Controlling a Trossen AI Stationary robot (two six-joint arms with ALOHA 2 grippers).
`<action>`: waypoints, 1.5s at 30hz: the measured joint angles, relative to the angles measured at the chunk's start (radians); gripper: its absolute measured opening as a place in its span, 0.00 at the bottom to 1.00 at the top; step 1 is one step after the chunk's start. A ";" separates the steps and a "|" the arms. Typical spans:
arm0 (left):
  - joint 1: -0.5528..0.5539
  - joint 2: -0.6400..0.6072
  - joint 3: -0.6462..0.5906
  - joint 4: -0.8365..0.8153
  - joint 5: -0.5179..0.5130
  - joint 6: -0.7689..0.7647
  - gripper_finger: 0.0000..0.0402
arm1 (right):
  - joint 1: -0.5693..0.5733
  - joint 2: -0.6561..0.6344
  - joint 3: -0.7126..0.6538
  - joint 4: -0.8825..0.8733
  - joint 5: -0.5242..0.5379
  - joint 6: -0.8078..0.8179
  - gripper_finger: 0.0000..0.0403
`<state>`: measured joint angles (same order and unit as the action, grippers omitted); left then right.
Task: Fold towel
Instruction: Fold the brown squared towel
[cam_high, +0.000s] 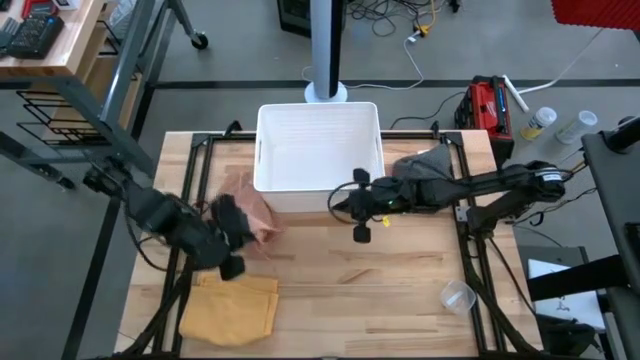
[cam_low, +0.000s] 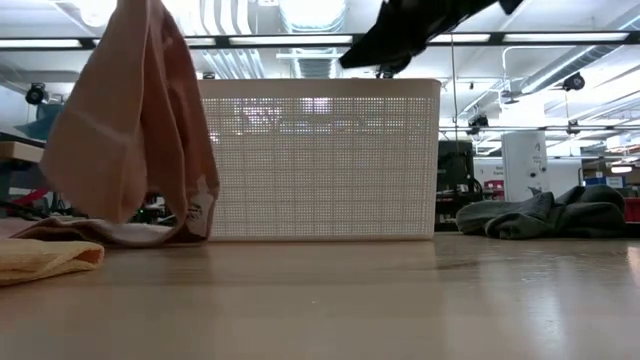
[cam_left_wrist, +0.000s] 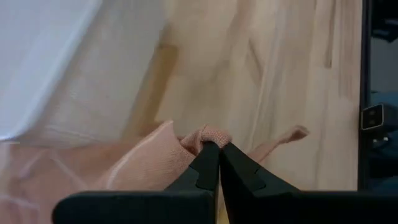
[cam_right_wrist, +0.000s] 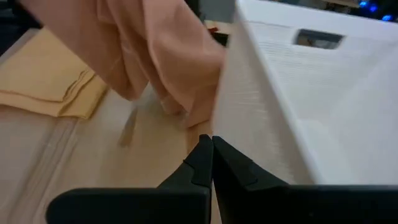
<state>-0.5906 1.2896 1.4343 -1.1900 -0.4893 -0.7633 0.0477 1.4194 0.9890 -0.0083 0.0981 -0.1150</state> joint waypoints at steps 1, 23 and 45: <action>-0.005 0.025 -0.002 0.006 0.001 -0.017 0.00 | 0.010 0.019 0.000 0.015 -0.001 0.000 0.00; -0.116 0.304 0.099 0.052 -0.204 -0.143 0.00 | 0.159 0.057 -0.001 0.067 0.264 -0.147 0.00; -0.162 0.333 0.173 0.070 -0.209 -0.109 0.00 | 0.187 -0.025 -0.017 -0.005 0.182 -0.135 0.00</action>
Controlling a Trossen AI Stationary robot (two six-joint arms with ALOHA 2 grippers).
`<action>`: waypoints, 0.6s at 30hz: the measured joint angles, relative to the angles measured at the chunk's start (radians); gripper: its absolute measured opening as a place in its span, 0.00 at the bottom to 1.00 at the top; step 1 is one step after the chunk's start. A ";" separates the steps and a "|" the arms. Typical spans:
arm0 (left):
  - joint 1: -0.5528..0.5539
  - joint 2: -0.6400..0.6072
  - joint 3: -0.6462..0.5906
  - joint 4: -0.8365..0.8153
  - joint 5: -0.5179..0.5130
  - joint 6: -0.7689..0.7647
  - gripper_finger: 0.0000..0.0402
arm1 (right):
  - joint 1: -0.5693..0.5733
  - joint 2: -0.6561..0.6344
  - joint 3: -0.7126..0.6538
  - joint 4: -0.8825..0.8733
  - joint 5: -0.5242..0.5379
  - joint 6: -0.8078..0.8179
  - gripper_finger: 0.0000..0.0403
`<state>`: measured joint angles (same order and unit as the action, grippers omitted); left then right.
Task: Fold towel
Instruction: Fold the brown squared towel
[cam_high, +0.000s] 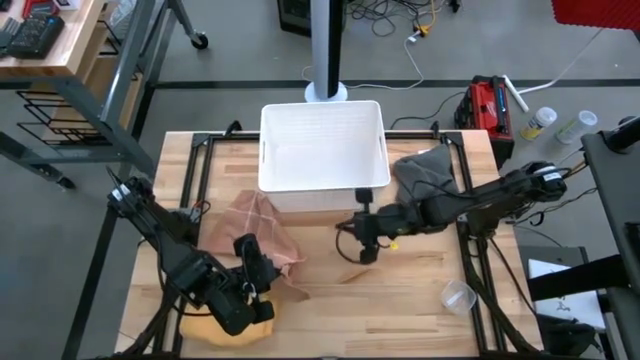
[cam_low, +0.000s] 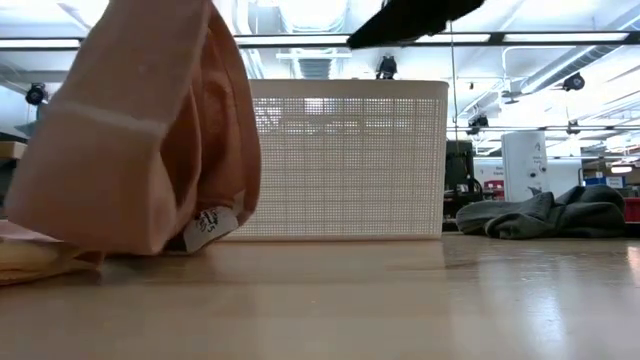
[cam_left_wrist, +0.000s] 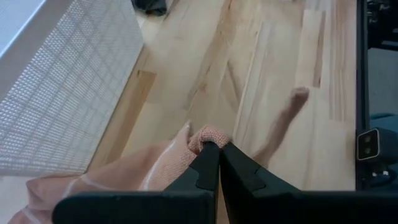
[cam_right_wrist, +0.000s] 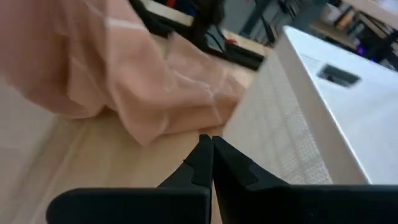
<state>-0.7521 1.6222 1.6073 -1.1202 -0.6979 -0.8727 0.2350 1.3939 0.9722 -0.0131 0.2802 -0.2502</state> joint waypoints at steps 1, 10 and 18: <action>-0.001 0.004 0.000 0.004 0.000 -0.001 0.00 | 0.012 0.003 0.000 0.004 0.000 -0.006 0.00; 0.008 0.050 -0.005 0.062 0.000 0.057 0.00 | 0.089 0.102 0.000 0.171 -0.002 -0.028 0.00; 0.014 0.060 -0.006 0.115 -0.001 0.227 0.00 | 0.096 0.254 0.118 0.183 -0.083 -0.005 0.09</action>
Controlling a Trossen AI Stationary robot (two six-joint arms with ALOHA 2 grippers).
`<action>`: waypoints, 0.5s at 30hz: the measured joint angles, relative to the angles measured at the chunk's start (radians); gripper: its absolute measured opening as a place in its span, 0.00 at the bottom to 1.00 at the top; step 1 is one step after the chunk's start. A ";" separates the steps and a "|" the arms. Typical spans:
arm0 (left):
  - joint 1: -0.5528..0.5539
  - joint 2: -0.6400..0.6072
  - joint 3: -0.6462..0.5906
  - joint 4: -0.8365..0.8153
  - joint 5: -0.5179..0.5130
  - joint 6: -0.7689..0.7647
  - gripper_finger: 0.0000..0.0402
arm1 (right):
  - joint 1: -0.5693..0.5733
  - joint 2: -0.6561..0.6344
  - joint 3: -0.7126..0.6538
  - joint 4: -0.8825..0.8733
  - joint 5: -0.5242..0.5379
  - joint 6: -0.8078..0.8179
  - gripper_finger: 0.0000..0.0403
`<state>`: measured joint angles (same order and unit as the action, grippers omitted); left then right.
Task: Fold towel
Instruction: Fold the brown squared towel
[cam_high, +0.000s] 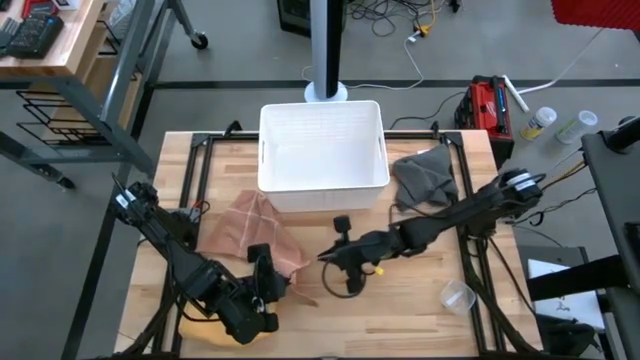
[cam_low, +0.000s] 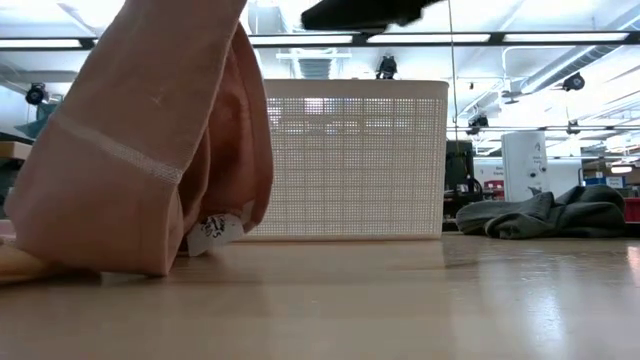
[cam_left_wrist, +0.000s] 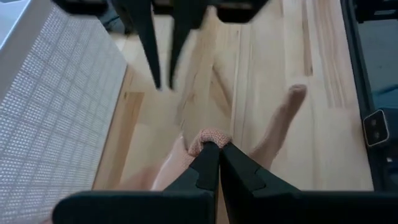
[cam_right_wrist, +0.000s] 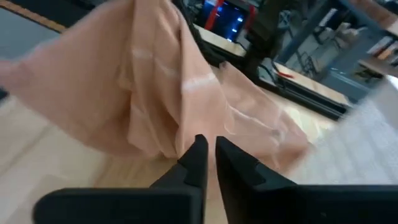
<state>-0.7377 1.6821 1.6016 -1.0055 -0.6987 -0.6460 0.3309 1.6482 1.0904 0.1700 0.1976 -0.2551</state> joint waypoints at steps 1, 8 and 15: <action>0.002 0.000 0.000 0.001 0.000 0.001 0.00 | 0.000 0.022 0.025 -0.001 -0.023 0.006 0.11; 0.004 0.000 -0.001 0.008 0.000 0.009 0.00 | -0.005 0.161 0.208 -0.122 -0.041 0.002 0.29; -0.007 0.000 -0.006 0.058 0.001 0.010 0.00 | -0.043 0.219 0.274 -0.157 -0.041 -0.003 0.36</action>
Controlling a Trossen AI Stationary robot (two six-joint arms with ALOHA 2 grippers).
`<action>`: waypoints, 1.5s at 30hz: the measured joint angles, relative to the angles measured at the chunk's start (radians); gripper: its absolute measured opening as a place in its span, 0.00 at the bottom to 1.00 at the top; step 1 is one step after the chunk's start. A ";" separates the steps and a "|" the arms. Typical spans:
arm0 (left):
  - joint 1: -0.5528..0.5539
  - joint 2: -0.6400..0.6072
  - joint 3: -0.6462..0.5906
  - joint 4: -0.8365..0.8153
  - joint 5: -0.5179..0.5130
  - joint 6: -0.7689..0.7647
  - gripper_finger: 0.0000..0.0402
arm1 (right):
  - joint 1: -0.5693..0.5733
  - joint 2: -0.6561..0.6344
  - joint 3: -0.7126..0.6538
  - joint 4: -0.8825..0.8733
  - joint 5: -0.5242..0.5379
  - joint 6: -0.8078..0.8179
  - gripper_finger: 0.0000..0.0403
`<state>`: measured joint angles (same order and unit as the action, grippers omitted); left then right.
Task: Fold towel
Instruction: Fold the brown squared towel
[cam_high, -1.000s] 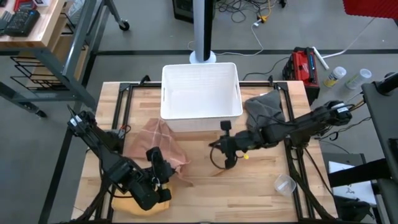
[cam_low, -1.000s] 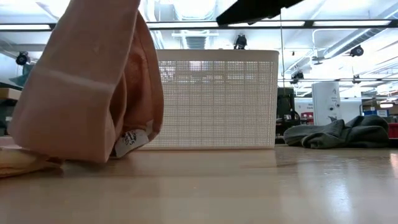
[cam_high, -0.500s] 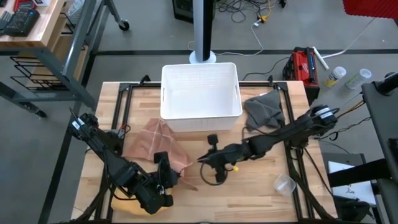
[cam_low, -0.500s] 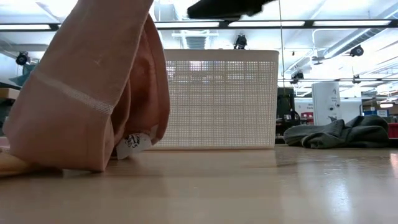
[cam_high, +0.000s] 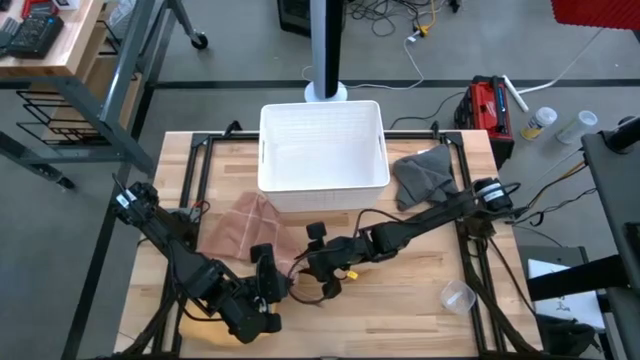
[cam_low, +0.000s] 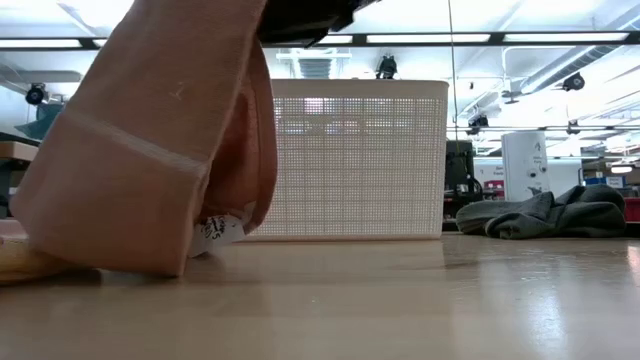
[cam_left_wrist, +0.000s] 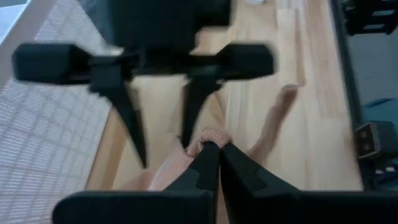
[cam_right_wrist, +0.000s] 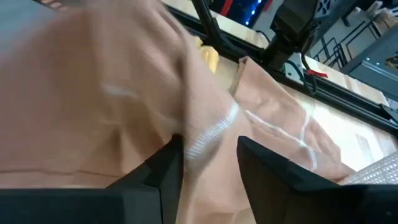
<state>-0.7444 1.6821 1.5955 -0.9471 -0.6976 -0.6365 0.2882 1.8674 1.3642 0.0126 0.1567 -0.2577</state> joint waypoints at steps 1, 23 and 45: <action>-0.003 0.000 0.000 0.004 0.000 0.000 0.00 | -0.004 0.001 0.000 -0.004 0.000 -0.002 0.34; -0.045 0.003 -0.001 -0.004 0.049 -0.254 0.00 | -0.122 -0.334 -0.006 -0.176 0.132 -0.074 0.00; -0.116 0.062 -0.018 -0.152 -0.029 -0.472 0.00 | -0.155 -0.853 -0.479 -0.080 0.001 0.172 0.00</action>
<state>-0.8608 1.7440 1.5772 -1.0989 -0.7270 -1.1080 0.1329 1.0143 0.8856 -0.0678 0.1577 -0.0860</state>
